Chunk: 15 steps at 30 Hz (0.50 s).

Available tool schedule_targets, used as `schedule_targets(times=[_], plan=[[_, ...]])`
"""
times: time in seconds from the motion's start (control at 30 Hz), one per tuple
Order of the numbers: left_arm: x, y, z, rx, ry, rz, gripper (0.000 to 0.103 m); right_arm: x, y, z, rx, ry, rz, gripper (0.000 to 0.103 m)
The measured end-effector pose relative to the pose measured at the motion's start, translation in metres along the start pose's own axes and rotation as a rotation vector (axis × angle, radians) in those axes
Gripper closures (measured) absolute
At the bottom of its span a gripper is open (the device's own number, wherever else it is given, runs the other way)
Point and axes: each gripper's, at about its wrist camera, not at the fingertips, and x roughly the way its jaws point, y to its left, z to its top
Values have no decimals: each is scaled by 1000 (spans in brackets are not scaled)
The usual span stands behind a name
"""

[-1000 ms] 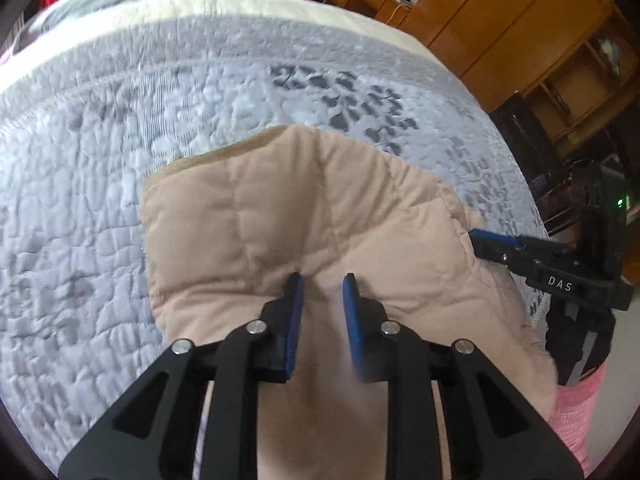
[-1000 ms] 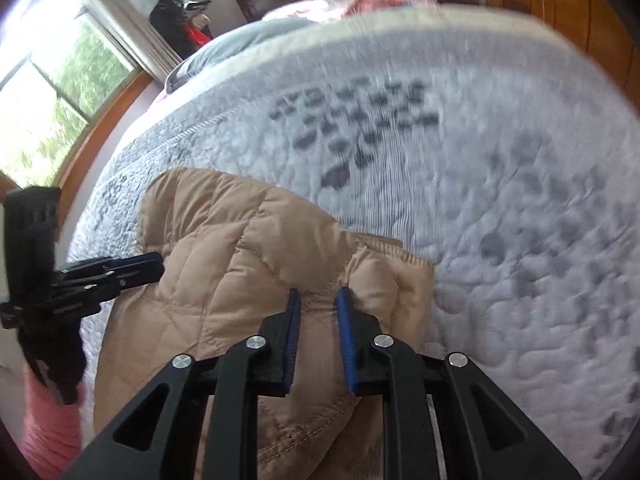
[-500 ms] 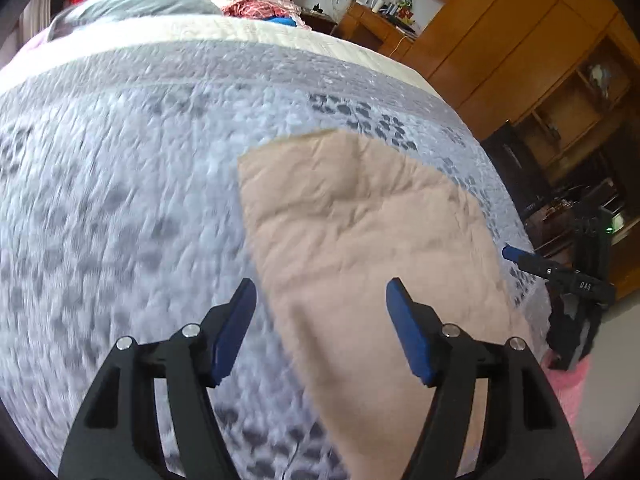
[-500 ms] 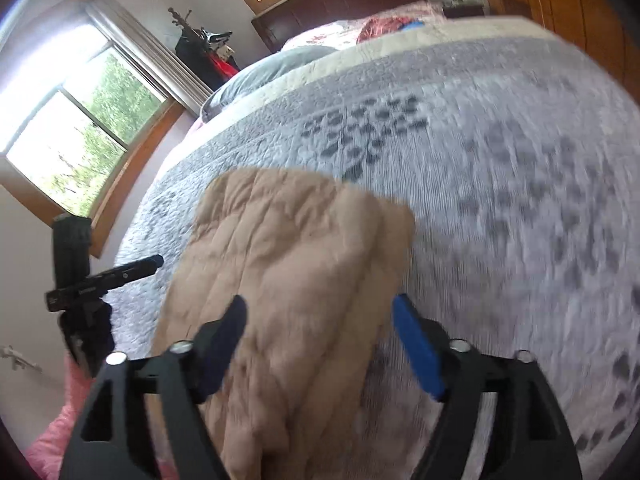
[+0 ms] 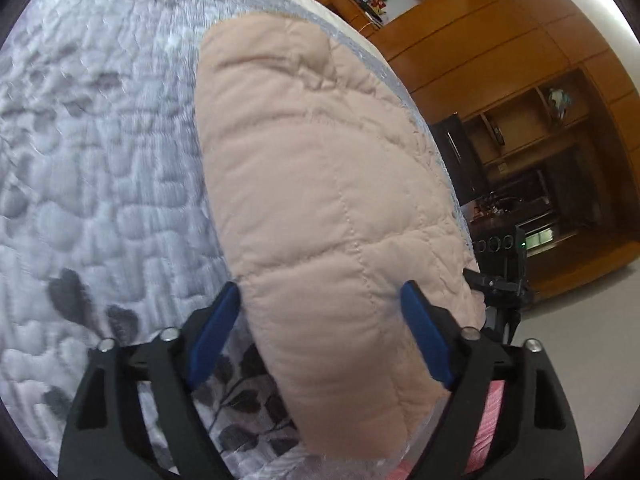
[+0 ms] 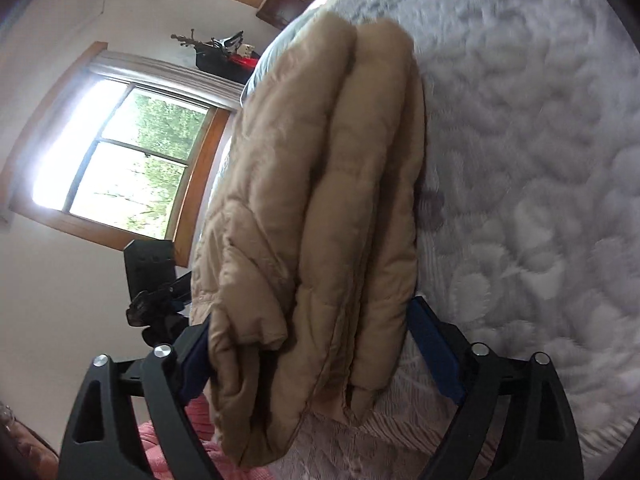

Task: Fold large clothes
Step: 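Carry the folded coat with both tools and lay it on the bed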

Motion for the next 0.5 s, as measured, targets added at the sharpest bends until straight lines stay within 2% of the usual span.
schedule_targets(times=[0.13,0.2,0.27,0.3,0.37,0.5], plan=[[11,-8,1,1,-15,5,17,13,8,5,-31,-3,-10,14],[13,-15,0,16,-30,21,24,23,18,6,-67,10,-36,19],[14,-22,-1,29,-48,32,32,28,25,7,-85,12,-45,34],[13,-25,-1,35,-60,38,37,28,28,7,-93,7,-42,39],[11,-25,1,38,-74,45,41,26,36,8,-120,-7,-40,51],[-1,-34,3,55,-111,60,48,26,67,11,-223,-38,-93,58]])
